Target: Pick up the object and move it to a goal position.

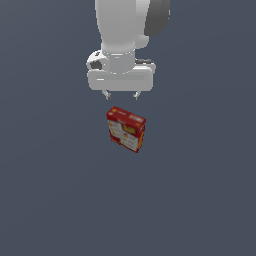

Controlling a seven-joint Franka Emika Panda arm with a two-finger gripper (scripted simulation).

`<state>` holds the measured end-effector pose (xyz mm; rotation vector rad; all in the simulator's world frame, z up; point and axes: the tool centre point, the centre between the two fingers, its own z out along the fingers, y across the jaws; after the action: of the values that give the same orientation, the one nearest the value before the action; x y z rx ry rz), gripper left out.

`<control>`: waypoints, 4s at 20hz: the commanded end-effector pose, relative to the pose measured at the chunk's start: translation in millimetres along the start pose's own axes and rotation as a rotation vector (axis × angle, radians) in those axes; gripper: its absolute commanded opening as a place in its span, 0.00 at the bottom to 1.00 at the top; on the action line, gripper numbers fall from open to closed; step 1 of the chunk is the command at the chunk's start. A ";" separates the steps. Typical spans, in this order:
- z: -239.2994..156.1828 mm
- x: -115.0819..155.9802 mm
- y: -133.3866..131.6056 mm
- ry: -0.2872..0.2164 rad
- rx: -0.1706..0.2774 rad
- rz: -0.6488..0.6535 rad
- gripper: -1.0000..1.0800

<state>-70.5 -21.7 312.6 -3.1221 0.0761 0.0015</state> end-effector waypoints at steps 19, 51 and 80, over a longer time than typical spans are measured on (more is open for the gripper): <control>-4.3 1.8 19.2 0.005 -0.019 -0.028 0.96; 45.9 -0.6 -1.7 -0.005 -0.020 -0.735 0.96; 77.5 -4.5 -12.1 -0.009 -0.017 -1.089 0.96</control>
<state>-74.2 -7.9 238.5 -2.7267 -1.5609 -0.0008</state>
